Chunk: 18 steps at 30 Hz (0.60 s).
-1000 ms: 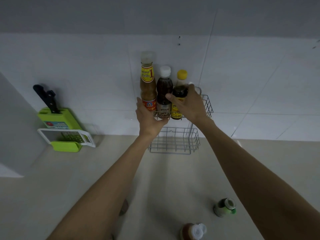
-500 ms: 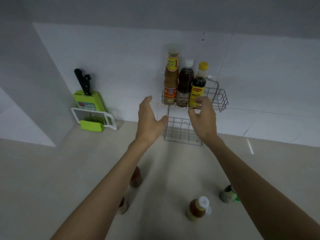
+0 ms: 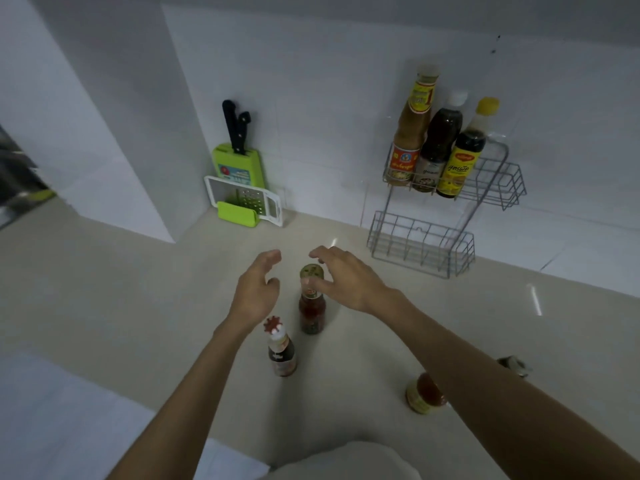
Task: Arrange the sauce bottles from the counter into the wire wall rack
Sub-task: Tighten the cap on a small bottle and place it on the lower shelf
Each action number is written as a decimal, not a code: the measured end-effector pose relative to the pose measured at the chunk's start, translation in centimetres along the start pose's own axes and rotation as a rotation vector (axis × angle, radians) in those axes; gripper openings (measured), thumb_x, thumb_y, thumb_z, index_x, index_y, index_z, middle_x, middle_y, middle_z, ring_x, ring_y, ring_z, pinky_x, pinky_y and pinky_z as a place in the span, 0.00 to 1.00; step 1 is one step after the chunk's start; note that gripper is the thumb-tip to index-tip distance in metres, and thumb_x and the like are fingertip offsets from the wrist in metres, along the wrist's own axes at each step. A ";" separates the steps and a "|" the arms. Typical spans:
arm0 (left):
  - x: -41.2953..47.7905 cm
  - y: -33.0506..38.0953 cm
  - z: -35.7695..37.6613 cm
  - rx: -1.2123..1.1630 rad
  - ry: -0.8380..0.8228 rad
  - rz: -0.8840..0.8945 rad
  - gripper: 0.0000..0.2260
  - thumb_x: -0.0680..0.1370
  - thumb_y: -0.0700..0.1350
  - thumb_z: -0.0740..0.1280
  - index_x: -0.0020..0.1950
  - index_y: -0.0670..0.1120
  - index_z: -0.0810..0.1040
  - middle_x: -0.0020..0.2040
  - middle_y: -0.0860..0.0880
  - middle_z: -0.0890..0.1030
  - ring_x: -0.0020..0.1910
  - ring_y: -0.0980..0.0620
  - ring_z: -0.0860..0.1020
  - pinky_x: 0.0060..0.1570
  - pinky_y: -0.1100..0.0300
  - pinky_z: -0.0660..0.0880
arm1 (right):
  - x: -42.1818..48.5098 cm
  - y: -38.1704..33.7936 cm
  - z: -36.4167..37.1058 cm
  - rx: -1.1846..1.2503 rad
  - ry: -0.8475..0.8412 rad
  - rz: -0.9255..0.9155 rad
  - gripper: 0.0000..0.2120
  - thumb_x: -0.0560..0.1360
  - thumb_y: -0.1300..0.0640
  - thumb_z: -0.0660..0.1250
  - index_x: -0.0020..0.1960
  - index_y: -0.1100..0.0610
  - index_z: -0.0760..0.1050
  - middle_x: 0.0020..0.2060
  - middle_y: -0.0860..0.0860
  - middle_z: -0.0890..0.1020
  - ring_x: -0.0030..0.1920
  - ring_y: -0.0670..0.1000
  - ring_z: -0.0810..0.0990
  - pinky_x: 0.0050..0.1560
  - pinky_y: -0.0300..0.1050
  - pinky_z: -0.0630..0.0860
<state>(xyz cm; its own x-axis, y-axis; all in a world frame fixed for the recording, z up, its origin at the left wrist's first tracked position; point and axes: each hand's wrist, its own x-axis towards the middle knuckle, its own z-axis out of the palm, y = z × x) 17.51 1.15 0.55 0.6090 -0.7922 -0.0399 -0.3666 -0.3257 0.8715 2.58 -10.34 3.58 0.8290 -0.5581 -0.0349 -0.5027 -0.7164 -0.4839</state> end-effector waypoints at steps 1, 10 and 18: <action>0.3 -0.8 -0.1 0.032 -0.080 -0.038 0.25 0.75 0.27 0.58 0.69 0.44 0.71 0.68 0.47 0.75 0.69 0.47 0.72 0.64 0.60 0.67 | 0.2 -0.3 0.4 -0.053 -0.026 0.004 0.28 0.76 0.40 0.63 0.70 0.52 0.65 0.63 0.56 0.74 0.62 0.57 0.73 0.56 0.54 0.74; 3.3 -1.5 0.0 0.059 -0.683 -0.144 0.25 0.73 0.32 0.70 0.69 0.45 0.71 0.69 0.47 0.74 0.68 0.51 0.69 0.64 0.59 0.66 | 1.7 -0.7 2.0 -0.205 0.022 -0.055 0.21 0.74 0.47 0.68 0.60 0.60 0.71 0.54 0.58 0.78 0.53 0.59 0.77 0.48 0.51 0.74; 3.8 2.1 2.7 -0.075 -0.415 0.059 0.14 0.68 0.47 0.77 0.50 0.51 0.78 0.48 0.48 0.84 0.50 0.51 0.82 0.56 0.55 0.77 | 2.0 -1.9 -4.7 -0.131 0.246 -0.163 0.20 0.73 0.40 0.66 0.52 0.56 0.76 0.42 0.53 0.81 0.41 0.54 0.79 0.41 0.51 0.78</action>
<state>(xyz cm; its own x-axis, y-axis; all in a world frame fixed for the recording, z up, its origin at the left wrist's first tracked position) 17.15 -3.88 0.91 0.2481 -0.9538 -0.1693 -0.3311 -0.2478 0.9105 4.09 -12.08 8.55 0.8252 -0.5048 0.2535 -0.4091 -0.8435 -0.3481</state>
